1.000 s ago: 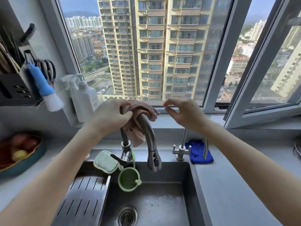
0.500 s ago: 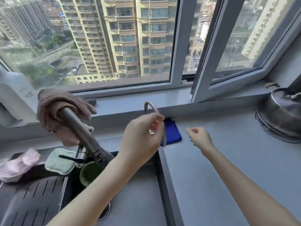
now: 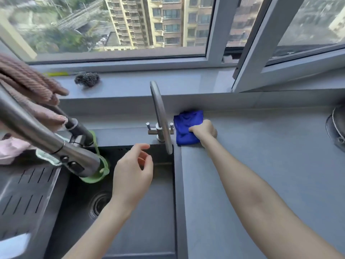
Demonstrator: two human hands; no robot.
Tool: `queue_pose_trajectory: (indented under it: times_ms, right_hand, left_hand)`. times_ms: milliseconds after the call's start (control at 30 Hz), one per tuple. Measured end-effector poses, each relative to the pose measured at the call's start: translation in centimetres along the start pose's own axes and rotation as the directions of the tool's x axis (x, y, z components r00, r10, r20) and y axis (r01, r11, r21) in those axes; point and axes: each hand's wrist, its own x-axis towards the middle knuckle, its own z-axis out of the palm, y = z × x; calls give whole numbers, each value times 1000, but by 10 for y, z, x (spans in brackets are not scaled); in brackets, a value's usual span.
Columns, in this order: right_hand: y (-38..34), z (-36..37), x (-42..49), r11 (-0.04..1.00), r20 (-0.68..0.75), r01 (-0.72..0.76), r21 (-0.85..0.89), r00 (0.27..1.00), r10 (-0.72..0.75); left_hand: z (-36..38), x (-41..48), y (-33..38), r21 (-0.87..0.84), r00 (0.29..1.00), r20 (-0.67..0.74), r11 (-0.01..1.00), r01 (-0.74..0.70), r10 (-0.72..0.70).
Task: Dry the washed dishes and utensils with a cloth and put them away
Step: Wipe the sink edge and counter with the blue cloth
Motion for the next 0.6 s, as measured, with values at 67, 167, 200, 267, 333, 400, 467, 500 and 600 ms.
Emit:
queue_pose_trajectory:
  times_ms: [67,167,200,267,333,400,467,500,600]
  right_hand:
    - [0,-12,-14,988,2,102,113,995,-103]
    - [20,-43,-57,918,-6,238,318,968,-249]
    - [34,-57,-74,896,-27,267,355,961,-275]
    - [69,-90,-110,876,-90,285,390,958,-272]
    - [109,-126,-144,874,-150,240,422,969,-194]
    - [153,-164,-179,903,-271,177,391,960,-71]
    - [199,-196,-216,960,-456,89,264,889,43]
    - [220,-208,-233,985,-551,36,171,832,65]
    - [270,-227,-270,969,-649,-146,-200,760,-20]
  left_hand:
    - [2,-4,-2,34,1000,25,999,9,-10]
    - [6,-13,-5,73,997,83,997,-11,5]
    - [8,-17,-6,78,994,110,997,-22,13]
    - [14,-25,-7,81,986,163,996,-44,31]
    - [21,-35,-7,67,976,212,996,-66,51]
    - [27,-47,-8,39,958,275,994,-101,86]
    - [31,-60,-14,22,930,345,989,-145,129]
    - [32,-66,-19,22,918,372,987,-159,139]
    - [38,-84,-34,31,906,404,988,-151,126]
